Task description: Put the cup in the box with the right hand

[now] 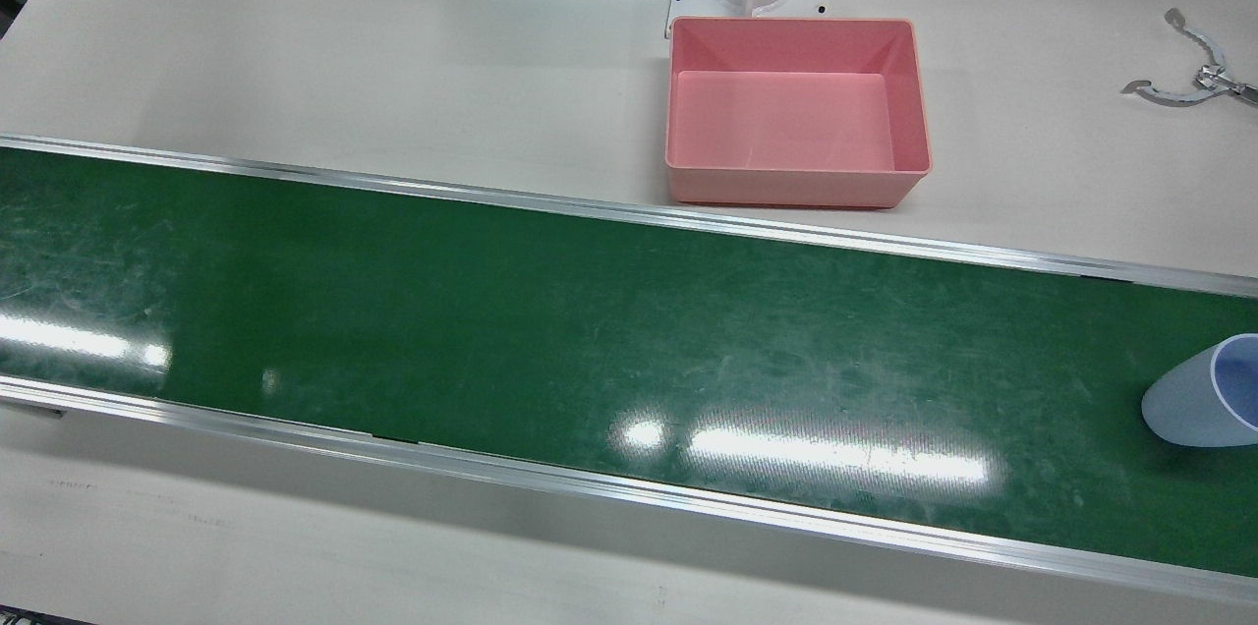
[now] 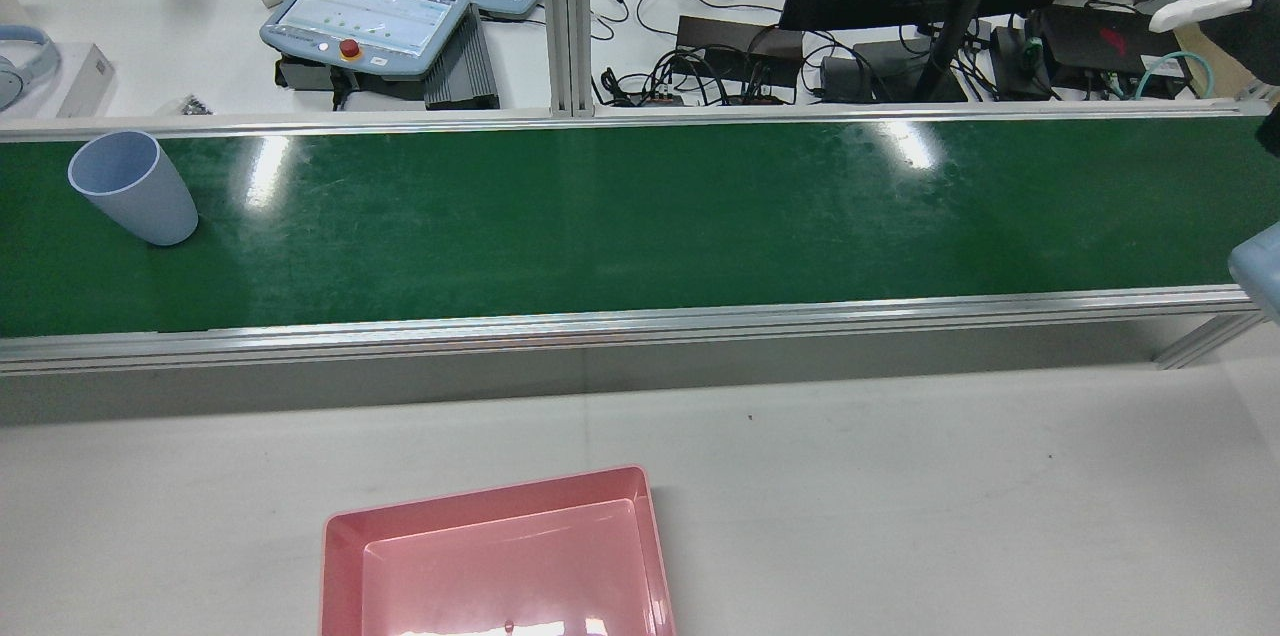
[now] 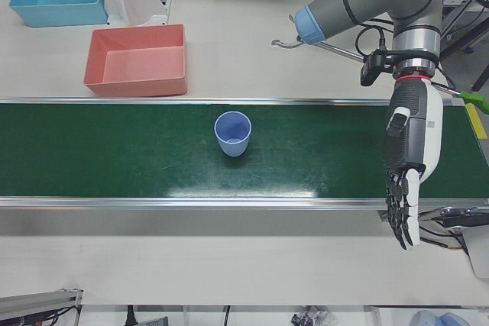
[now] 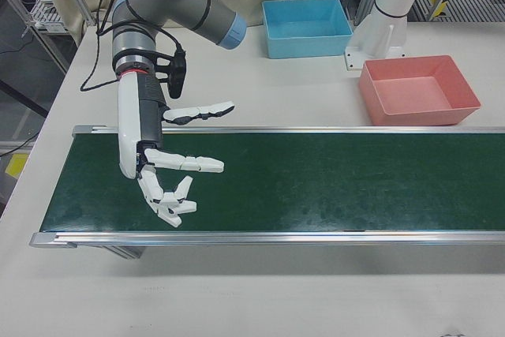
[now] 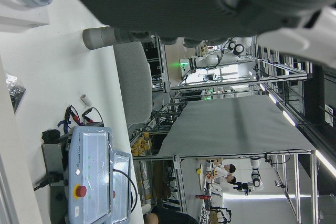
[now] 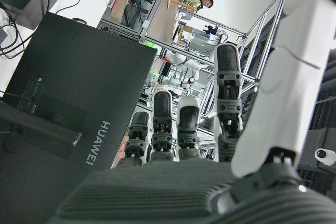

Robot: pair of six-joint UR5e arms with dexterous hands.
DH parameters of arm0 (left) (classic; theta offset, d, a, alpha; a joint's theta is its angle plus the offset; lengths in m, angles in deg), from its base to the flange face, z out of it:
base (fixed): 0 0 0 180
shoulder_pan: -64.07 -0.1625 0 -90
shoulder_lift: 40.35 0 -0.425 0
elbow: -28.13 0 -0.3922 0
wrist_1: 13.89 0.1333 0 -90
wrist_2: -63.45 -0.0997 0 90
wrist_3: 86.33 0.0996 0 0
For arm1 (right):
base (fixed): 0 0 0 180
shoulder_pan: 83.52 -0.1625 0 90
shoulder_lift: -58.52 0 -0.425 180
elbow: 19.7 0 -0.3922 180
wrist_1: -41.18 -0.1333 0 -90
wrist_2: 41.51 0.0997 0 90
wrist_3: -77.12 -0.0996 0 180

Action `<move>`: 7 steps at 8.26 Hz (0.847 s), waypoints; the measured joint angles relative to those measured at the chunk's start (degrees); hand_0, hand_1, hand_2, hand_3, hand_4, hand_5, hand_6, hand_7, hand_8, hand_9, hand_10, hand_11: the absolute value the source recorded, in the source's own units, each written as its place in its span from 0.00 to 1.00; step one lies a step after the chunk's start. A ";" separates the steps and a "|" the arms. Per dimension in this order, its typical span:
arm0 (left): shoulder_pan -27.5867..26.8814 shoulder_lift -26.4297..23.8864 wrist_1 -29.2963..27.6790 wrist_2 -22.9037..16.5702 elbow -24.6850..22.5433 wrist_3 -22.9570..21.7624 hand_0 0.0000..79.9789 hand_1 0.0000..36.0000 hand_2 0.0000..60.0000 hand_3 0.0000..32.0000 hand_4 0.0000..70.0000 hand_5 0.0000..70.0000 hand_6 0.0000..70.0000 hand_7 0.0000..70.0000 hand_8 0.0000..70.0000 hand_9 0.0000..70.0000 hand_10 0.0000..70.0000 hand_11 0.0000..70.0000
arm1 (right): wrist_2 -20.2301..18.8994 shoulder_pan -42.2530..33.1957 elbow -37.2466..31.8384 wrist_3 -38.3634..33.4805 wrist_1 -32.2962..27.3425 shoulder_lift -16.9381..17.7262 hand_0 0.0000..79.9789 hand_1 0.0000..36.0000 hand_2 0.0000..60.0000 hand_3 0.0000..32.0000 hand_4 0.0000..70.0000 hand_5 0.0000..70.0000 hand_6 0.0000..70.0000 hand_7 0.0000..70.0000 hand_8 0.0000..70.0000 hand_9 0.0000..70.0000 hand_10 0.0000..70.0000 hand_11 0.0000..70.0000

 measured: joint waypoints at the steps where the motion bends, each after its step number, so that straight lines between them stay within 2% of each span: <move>1: 0.00 0.00 -0.01 0.00 0.00 0.00 0.00 0.00 0.00 0.00 0.00 0.00 0.00 0.00 0.00 0.00 0.00 0.00 | 0.01 0.00 -0.01 0.00 0.00 -0.07 0.70 0.30 0.00 0.00 0.71 0.09 0.29 1.00 0.25 0.54 0.18 0.28; 7: 0.05 -0.02 -0.03 0.00 0.00 0.00 0.00 0.00 0.00 0.00 0.00 0.00 0.00 0.00 0.00 0.00 0.00 0.00 | 0.00 0.00 -0.10 0.00 0.00 -0.28 0.71 0.30 0.00 0.00 0.71 0.09 0.29 1.00 0.25 0.54 0.18 0.28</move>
